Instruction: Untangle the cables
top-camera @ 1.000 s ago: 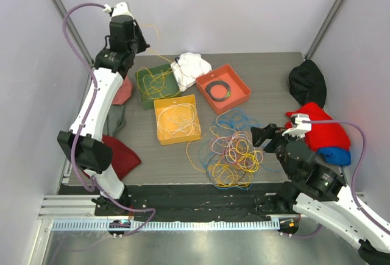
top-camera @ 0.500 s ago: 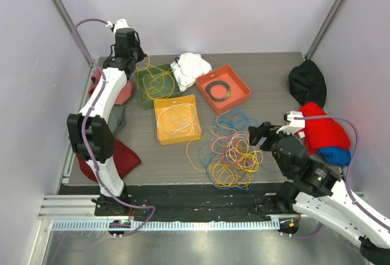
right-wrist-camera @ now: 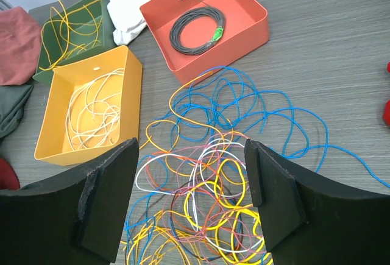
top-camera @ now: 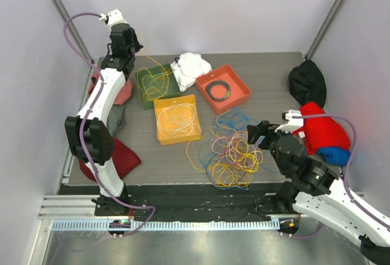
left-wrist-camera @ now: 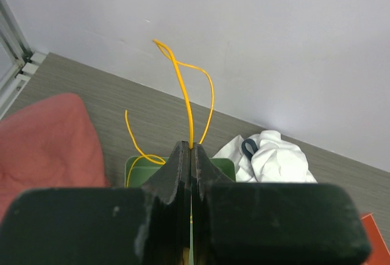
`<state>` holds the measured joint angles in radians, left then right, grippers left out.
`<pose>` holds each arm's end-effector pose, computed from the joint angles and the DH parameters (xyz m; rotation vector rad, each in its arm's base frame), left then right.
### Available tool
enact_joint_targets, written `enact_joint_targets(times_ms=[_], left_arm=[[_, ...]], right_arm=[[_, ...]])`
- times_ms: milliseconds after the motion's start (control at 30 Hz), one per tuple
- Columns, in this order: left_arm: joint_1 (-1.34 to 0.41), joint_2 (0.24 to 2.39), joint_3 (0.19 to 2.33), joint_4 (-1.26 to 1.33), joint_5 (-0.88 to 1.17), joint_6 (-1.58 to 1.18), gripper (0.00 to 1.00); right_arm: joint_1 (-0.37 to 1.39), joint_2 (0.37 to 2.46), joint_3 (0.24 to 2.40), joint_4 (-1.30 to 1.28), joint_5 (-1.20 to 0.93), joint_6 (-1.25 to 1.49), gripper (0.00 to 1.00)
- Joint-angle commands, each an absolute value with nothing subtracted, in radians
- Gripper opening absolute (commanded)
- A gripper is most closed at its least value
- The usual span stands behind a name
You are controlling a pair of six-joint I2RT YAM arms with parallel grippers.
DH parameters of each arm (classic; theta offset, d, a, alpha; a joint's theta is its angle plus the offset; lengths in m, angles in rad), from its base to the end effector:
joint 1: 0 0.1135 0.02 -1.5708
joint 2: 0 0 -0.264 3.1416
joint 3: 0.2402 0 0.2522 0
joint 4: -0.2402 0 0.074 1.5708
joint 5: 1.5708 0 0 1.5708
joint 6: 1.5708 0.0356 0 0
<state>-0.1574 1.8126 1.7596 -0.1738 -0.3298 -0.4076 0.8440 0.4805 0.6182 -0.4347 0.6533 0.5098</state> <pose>0.4324 -0.0569 0.3925 -0.4536 1.7279 -0.1097 0.0946 0.0739 0.2987 0.1426 1.8137 0.3516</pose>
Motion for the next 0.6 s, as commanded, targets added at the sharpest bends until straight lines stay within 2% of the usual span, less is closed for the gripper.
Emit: enact_joint_targets(times_ms=[0,300,567], left_arm=[[-0.155,1.747,1.782,-0.066,-0.377,-0.370,0.00],[-0.155,1.730,1.839,-0.055,-0.382,-0.339,0.00],[-0.156,1.733,1.602,0.049,-0.338,-0.429,0.00]], right_arm=[[0.847,0.446,0.623,-0.406,0.676,0.506,0.78],[0.847,0.460,0.623,-0.400,0.675,0.506,0.78],[0.845,0.428,0.606,-0.402,0.673,0.515,0.78]])
